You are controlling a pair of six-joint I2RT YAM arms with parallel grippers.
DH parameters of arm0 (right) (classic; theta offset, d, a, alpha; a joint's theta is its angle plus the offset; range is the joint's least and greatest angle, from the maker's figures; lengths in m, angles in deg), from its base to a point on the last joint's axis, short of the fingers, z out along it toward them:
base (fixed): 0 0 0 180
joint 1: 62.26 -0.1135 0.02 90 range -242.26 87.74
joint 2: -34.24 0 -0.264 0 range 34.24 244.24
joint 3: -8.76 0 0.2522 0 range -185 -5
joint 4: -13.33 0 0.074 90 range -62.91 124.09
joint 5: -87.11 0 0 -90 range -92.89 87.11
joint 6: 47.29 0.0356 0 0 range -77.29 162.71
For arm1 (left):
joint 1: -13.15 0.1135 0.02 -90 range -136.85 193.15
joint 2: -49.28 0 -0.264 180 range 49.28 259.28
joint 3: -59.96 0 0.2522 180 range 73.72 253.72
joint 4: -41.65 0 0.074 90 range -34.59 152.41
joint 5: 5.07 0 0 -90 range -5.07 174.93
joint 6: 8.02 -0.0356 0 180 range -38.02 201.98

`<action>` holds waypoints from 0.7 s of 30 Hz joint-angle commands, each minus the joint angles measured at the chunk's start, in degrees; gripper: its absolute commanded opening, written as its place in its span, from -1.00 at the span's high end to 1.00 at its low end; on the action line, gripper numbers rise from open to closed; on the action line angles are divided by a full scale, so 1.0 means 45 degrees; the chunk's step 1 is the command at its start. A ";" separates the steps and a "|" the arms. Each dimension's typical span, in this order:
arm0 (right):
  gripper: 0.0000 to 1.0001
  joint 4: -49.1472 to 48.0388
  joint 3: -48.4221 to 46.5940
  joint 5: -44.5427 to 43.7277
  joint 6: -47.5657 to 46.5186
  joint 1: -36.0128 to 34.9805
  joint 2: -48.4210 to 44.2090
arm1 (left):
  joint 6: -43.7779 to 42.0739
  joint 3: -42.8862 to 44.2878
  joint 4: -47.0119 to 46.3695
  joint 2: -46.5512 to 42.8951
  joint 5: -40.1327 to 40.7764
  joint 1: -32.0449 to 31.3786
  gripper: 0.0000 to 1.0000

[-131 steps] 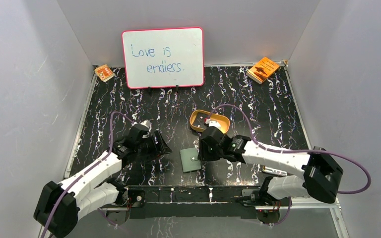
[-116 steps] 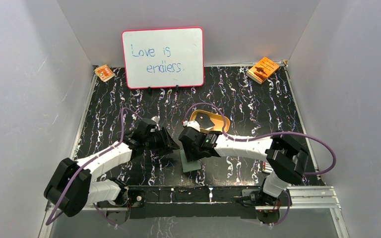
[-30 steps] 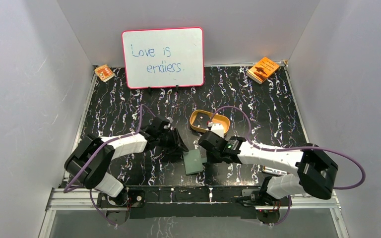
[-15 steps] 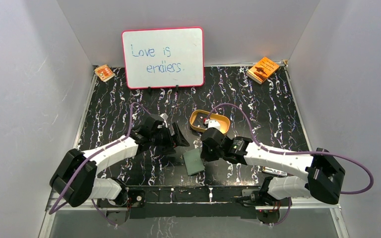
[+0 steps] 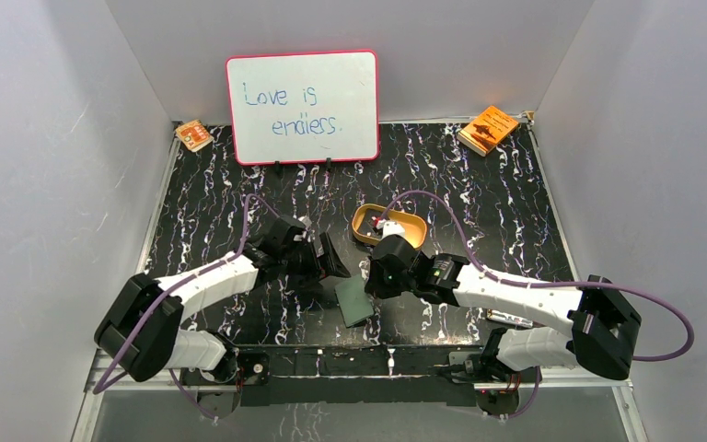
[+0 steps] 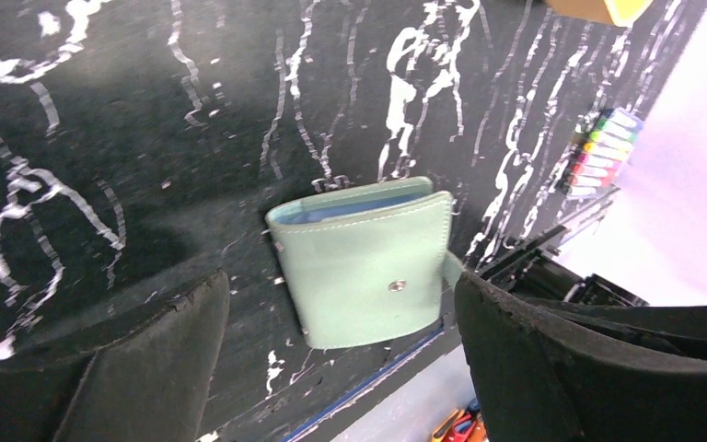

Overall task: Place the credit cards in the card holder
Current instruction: Open the card holder at the center of the board.

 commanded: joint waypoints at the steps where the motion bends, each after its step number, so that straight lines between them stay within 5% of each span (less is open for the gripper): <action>1: 1.00 -0.0594 0.0117 0.0107 0.0314 0.0018 -0.0499 | -0.0198 -0.0116 0.1888 -0.1297 0.1249 0.0005 -0.79; 8: 1.00 -0.0722 0.0253 -0.0108 0.0432 0.0017 -0.0804 | -0.0273 -0.0449 0.2610 -0.3261 0.2616 0.0023 -0.81; 21: 1.00 -0.2044 0.0706 0.0297 0.0881 0.0018 -0.1365 | -0.0874 -0.0973 0.0067 -0.2859 -0.0843 0.0004 -0.75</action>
